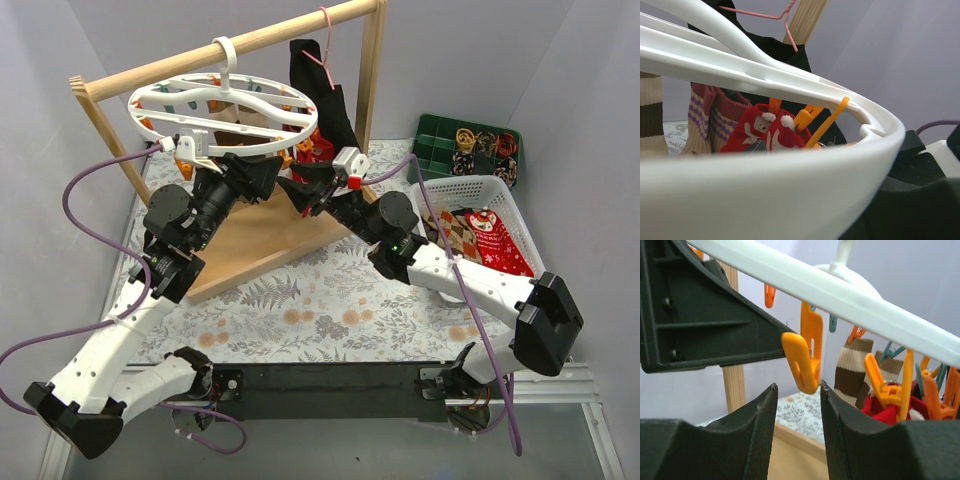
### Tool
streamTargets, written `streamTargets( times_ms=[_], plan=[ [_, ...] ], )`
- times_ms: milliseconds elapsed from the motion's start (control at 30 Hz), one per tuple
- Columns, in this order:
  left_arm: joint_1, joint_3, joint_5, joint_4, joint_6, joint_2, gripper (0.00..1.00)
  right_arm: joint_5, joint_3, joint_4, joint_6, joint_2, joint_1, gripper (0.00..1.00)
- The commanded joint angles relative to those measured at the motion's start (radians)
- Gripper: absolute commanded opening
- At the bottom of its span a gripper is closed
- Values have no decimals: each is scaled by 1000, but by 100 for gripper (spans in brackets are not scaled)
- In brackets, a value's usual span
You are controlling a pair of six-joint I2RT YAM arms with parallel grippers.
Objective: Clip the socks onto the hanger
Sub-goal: Open the clamp at the hanger.
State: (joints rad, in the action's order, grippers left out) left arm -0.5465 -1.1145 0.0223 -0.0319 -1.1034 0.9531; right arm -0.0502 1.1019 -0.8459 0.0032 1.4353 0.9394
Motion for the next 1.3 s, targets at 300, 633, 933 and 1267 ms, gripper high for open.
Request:
streamTargets(
  times_ms=[300, 633, 933, 1267],
  plan=[
    [0, -33, -13, 3, -32, 13, 50, 99, 36, -156, -123, 53, 29, 44],
    [0, -28, -13, 4, -33, 7, 50, 128, 42, -193, -138, 60, 30, 41],
    [0, -25, -13, 3, -26, 4, 50, 122, 41, -193, -138, 57, 30, 27],
    [0, 4, -21, 26, 164, -59, 50, 105, -2, -136, -137, 11, 30, 1]
  ],
)
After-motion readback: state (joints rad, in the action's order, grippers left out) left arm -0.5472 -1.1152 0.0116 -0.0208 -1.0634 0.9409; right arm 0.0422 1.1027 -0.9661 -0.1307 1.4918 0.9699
